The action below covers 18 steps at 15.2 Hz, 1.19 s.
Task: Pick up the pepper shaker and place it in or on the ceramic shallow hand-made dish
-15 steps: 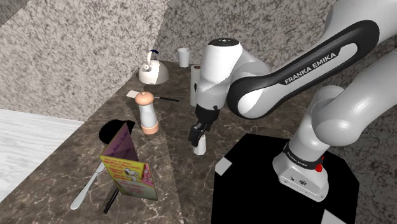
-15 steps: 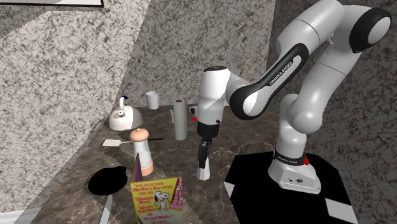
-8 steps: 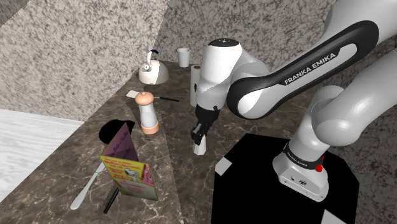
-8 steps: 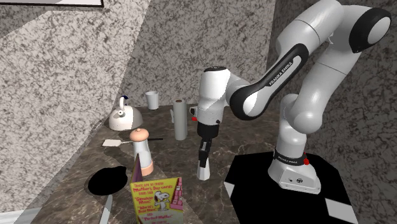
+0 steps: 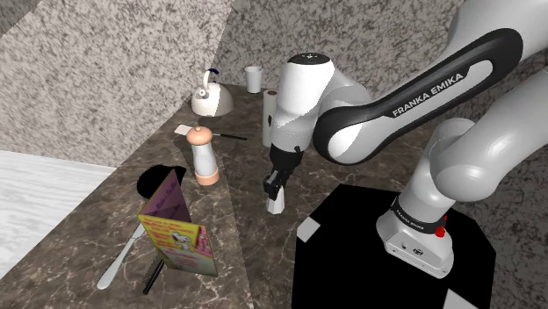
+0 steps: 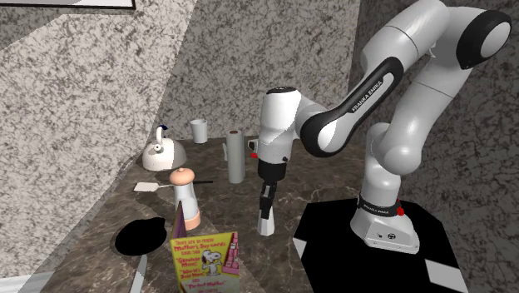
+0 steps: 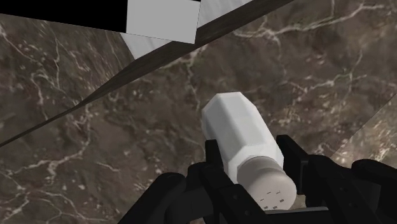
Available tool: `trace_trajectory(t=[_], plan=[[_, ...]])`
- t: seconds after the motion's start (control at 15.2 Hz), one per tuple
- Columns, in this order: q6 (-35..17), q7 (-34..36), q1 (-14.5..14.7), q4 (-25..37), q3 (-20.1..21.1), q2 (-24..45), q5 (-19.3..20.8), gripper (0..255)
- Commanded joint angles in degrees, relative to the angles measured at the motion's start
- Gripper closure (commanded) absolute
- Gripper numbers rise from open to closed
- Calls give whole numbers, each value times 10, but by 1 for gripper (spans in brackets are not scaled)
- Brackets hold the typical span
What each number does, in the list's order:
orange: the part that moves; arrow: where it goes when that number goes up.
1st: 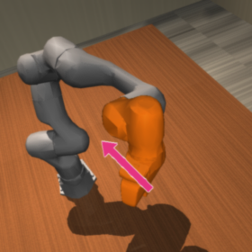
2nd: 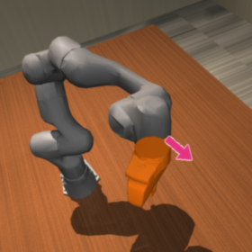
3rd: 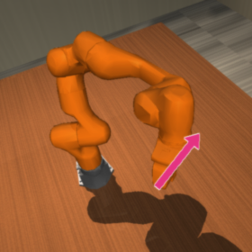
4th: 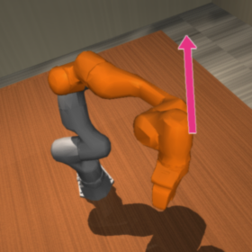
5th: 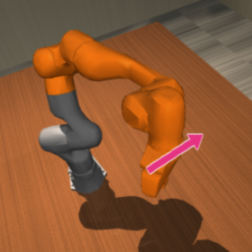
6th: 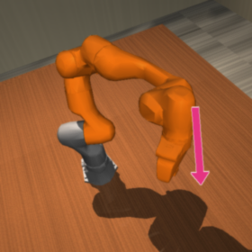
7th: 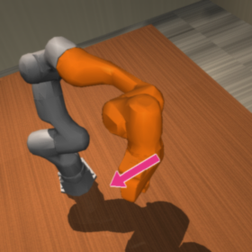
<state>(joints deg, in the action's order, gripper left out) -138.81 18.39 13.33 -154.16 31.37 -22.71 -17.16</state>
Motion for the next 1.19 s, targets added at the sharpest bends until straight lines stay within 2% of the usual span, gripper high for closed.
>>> trace_trajectory(t=[0.0,1.12], plan=[[10,-1,1,3,-3,-7,-1,255],[169,-6,7,82,-42,-88,7,255]])
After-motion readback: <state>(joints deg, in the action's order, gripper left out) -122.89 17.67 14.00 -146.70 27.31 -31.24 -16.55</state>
